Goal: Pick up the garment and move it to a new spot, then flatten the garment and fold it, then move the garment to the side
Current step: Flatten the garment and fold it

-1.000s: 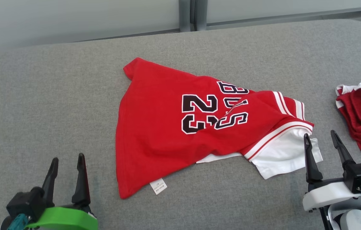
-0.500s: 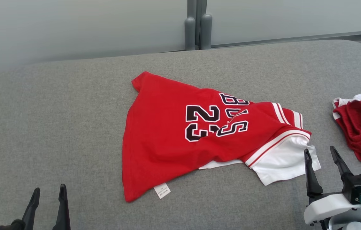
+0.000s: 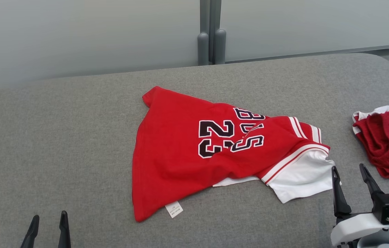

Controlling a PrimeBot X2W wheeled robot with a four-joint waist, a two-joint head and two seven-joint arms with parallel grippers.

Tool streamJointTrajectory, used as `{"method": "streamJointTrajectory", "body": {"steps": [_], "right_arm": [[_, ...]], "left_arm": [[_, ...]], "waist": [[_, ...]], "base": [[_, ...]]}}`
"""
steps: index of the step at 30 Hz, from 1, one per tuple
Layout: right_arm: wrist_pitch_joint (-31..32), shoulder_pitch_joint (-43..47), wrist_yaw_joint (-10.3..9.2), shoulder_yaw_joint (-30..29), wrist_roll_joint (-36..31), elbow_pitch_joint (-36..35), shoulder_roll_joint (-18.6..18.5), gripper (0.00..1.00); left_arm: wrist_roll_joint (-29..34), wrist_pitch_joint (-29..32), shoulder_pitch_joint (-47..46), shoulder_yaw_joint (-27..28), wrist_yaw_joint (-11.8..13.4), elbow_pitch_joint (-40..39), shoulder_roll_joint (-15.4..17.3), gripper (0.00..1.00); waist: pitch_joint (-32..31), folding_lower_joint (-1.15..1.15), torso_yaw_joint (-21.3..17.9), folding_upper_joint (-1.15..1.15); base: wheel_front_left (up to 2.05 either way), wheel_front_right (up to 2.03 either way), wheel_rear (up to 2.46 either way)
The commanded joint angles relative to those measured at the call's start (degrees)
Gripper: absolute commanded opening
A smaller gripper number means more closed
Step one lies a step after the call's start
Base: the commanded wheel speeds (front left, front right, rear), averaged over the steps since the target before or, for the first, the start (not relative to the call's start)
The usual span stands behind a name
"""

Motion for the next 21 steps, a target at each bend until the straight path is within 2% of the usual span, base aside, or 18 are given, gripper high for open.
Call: {"method": "streamJointTrajectory", "body": {"steps": [1, 11, 21], "right_arm": [[-0.2, 0.5, -0.02, -0.1, -0.1, 0.1, -0.2, 1.00], [-0.2, 0.1, -0.02, 0.1, -0.2, -0.4, -0.2, 1.00], [-0.2, 0.1, -0.02, 0.5, -0.3, -0.4, -0.2, 1.00]], "left_arm": [[0.4, 0.0, 0.5, 0.3, -0.4, 0.0, -0.1, 1.00], [1.9, 0.0, 0.2, 0.0, -1.6, 0.8, -1.3, 1.00], [1.6, 0.0, -1.3, -0.5, -1.8, 1.5, -0.9, 1.00]], "waist": [[0.0, 0.00, 0.0, 0.13], [0.0, 0.00, -0.2, 0.13], [0.2, 0.00, -0.7, 0.13]], "base": [[0.00, 0.00, 0.00], [0.00, 0.00, 0.00], [0.00, 0.00, 0.00]]}}
